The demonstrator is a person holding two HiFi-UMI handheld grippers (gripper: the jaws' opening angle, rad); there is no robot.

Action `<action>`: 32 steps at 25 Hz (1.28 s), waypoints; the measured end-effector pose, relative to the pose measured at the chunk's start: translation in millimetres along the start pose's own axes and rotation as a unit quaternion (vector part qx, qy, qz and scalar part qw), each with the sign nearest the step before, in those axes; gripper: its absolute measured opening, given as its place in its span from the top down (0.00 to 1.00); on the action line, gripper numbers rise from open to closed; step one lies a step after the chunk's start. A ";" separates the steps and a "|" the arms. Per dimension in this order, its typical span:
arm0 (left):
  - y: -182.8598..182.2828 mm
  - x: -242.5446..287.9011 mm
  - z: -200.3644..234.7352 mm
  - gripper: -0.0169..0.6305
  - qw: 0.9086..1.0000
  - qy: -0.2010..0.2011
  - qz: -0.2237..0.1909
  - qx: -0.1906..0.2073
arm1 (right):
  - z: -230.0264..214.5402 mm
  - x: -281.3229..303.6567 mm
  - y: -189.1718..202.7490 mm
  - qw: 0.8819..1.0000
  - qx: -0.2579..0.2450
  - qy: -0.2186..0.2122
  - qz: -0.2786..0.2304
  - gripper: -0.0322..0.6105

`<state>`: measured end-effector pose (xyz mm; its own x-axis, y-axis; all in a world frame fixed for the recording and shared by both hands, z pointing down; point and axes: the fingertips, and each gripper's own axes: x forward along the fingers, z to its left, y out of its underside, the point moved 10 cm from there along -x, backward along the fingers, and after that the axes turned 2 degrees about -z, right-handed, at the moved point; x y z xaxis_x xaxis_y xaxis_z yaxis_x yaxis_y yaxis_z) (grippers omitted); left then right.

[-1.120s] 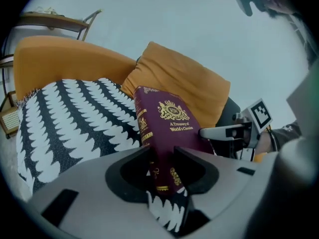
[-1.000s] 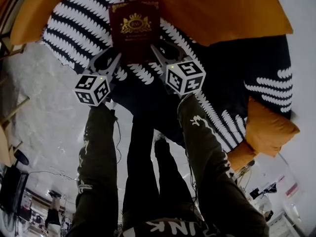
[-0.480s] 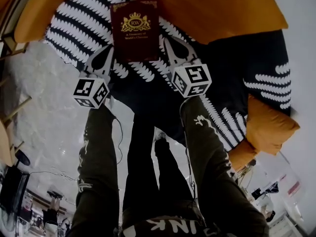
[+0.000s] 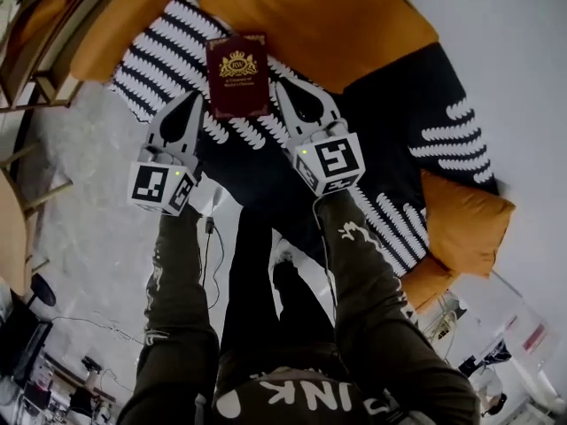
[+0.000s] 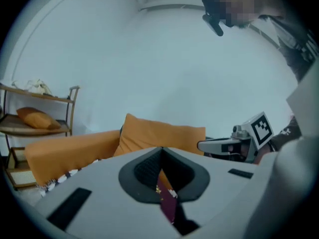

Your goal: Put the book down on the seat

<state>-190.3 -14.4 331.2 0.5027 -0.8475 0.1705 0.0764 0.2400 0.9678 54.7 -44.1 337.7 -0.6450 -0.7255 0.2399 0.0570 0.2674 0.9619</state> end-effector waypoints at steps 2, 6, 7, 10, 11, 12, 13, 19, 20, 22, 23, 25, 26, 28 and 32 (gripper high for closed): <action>-38.4 -19.9 -23.0 0.97 1.000 -0.005 -0.017 0.018 | 15.4 -25.2 -35.0 1.000 -0.013 -0.010 -0.019 0.94; -113.8 -65.2 -80.8 0.97 0.997 -0.015 -0.049 0.056 | 43.4 -90.9 -104.3 0.998 -0.035 -0.022 -0.054 0.93; -130.5 -79.6 -97.8 0.97 0.996 -0.019 -0.055 0.063 | 51.4 -110.6 -120.5 0.997 -0.039 -0.026 -0.064 0.93; -179.7 -126.5 -148.4 0.97 0.992 -0.032 -0.074 0.093 | 78.1 -171.3 -170.1 0.993 -0.056 -0.038 -0.097 0.94; -196.0 -142.2 -165.3 0.97 0.990 -0.037 -0.083 0.104 | 87.0 -191.5 -186.8 0.991 -0.063 -0.042 -0.109 0.93; -211.4 -158.8 -182.6 0.97 0.988 -0.042 -0.091 0.114 | 96.3 -211.7 -202.0 0.989 -0.070 -0.045 -0.120 0.93; -225.0 -176.3 -200.5 0.97 0.987 -0.046 -0.097 0.121 | 106.4 -232.0 -214.8 0.988 -0.076 -0.048 -0.129 0.93; -279.2 -268.6 -293.0 0.97 0.982 -0.048 -0.108 0.145 | 165.0 -335.6 -260.6 0.983 -0.095 -0.051 -0.147 0.93; -285.9 -281.3 -301.9 0.97 0.982 -0.048 -0.110 0.148 | 173.8 -346.2 -266.0 0.983 -0.098 -0.051 -0.150 0.93; -295.8 -304.6 -314.4 0.97 0.981 -0.048 -0.114 0.152 | 190.0 -363.8 -274.6 0.982 -0.098 -0.051 -0.156 0.93; -299.4 -314.5 -318.4 0.97 0.980 -0.047 -0.116 0.153 | 197.0 -371.2 -278.3 0.981 -0.096 -0.050 -0.158 0.93; -303.9 -329.2 -326.5 0.97 0.980 -0.043 -0.120 0.152 | 206.9 -385.3 -283.3 0.981 -0.094 -0.047 -0.162 0.93; -304.7 -334.5 -331.4 0.97 0.980 -0.040 -0.121 0.151 | 210.0 -392.5 -284.4 0.981 -0.096 -0.046 -0.163 0.93; -305.6 -343.5 -340.3 0.97 0.980 -0.034 -0.123 0.151 | 215.5 -404.9 -285.5 0.980 -0.103 -0.043 -0.166 0.93; -309.6 -362.8 -338.7 0.97 0.980 -0.026 -0.124 0.151 | 235.2 -410.5 -289.9 0.979 -0.112 -0.037 -0.169 0.93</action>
<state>-104.7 379.1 -93.1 0.4554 -0.8870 -0.0763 -0.0719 -0.1221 0.9899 123.8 325.4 -70.5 -0.7088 -0.6985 -0.0983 -0.0082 -0.1312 0.9913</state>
